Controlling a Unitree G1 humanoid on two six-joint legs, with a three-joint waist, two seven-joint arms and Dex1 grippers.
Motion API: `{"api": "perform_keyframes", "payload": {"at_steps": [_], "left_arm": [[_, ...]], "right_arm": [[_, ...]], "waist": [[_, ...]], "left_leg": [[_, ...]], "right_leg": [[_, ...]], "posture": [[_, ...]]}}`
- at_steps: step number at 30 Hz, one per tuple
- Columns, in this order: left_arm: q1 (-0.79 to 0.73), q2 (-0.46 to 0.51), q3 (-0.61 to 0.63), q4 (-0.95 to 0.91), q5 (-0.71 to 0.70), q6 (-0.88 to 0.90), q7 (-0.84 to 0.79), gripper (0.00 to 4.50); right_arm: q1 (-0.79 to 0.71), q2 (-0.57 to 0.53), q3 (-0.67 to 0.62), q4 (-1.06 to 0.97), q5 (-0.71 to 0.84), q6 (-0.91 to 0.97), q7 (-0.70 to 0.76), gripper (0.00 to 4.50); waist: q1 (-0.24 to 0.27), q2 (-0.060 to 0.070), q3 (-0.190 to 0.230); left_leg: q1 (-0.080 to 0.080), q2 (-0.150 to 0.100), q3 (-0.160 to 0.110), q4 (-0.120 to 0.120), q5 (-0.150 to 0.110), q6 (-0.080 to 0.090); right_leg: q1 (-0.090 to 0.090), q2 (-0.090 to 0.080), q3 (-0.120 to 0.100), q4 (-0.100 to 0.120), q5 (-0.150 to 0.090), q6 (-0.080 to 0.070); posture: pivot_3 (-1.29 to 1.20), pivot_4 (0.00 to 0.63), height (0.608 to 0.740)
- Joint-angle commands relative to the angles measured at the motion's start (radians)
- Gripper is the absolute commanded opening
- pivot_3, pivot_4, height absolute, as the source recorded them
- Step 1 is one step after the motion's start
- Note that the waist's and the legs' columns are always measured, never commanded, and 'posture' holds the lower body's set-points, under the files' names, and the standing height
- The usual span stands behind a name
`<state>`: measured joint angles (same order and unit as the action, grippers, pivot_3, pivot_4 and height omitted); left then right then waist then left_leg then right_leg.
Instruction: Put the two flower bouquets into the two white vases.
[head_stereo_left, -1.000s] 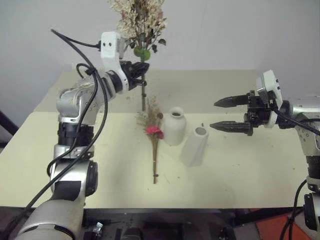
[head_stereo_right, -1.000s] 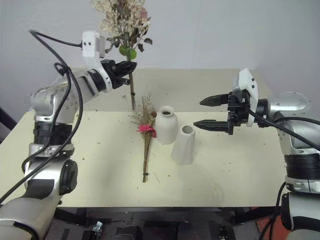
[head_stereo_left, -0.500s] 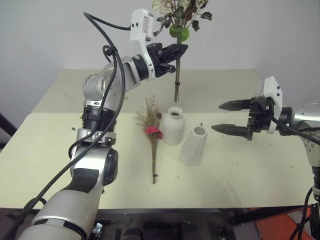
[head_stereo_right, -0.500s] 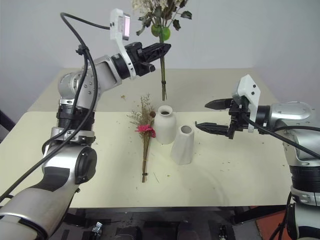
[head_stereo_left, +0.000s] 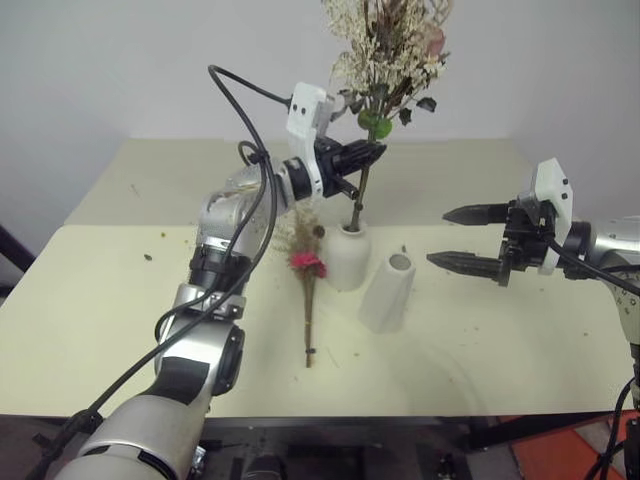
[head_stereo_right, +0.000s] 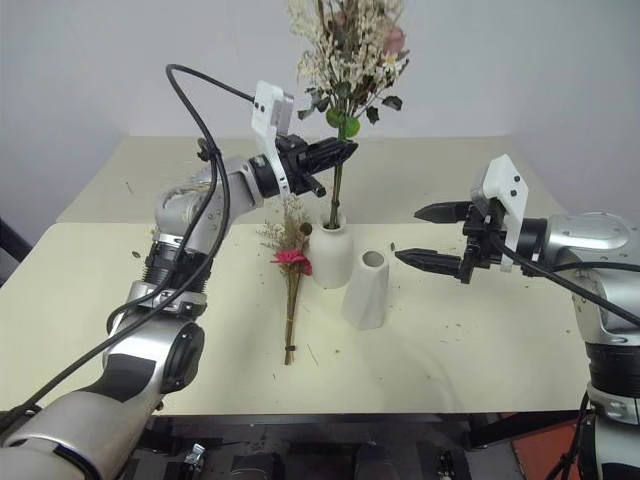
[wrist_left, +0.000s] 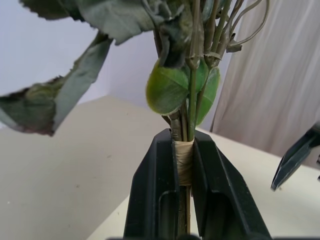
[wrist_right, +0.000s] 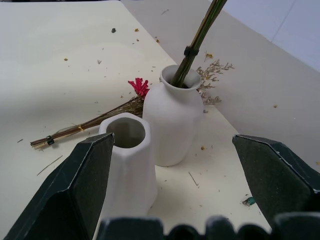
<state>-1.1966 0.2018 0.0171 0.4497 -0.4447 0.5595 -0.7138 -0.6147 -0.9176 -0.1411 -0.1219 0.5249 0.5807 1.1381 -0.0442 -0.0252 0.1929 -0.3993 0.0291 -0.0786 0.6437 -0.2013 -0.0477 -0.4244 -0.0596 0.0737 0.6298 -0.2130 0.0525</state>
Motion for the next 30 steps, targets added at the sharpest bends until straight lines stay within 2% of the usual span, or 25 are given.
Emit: {"api": "perform_keyframes", "payload": {"at_steps": [1,18,20,23,30], "left_arm": [[0.006,-0.009,-0.002,-0.037,0.010,-0.033,-0.015,0.11],[0.117,-0.026,-0.022,-0.097,0.058,-0.003,0.012,0.11],[0.123,-0.023,-0.010,-0.110,0.037,0.051,0.020,0.86],[0.143,-0.012,-0.002,-0.154,0.028,0.083,0.026,1.64],[0.157,0.011,0.017,-0.205,0.029,0.129,0.058,3.89]], "right_arm": [[-0.003,-0.020,-0.046,-0.034,0.021,0.001,-0.011,4.50],[0.014,-0.011,-0.048,-0.051,0.035,-0.009,-0.024,4.50],[0.016,-0.011,-0.049,-0.051,0.034,-0.012,-0.022,4.50],[0.017,-0.013,-0.048,-0.048,0.034,-0.016,-0.017,4.50],[-0.013,0.003,-0.020,-0.014,0.019,-0.034,-0.007,4.50]], "waist": [[0.000,0.000,0.000],[0.000,0.000,0.000],[0.000,0.000,0.000],[0.000,0.000,0.000],[-0.001,0.000,0.000]], "left_leg": [[0.000,0.000,0.000,0.000,0.000,0.000],[0.000,0.000,0.000,0.000,0.000,0.000],[0.000,0.000,0.000,0.000,0.000,0.000],[0.000,0.000,0.000,0.000,0.000,0.000],[0.001,0.000,0.000,0.000,0.000,0.000]], "right_leg": [[0.000,0.000,0.000,0.000,0.000,0.000],[0.000,0.000,0.000,0.000,0.000,0.000],[0.000,0.000,0.000,0.000,0.000,0.000],[0.000,0.000,0.000,0.000,0.000,0.000],[0.001,0.000,0.000,0.000,0.000,0.000]], "posture": [[0.00,0.150,0.740],[0.00,0.150,0.740],[0.00,0.150,0.740],[0.00,0.150,0.740],[0.00,0.150,0.740]]}}
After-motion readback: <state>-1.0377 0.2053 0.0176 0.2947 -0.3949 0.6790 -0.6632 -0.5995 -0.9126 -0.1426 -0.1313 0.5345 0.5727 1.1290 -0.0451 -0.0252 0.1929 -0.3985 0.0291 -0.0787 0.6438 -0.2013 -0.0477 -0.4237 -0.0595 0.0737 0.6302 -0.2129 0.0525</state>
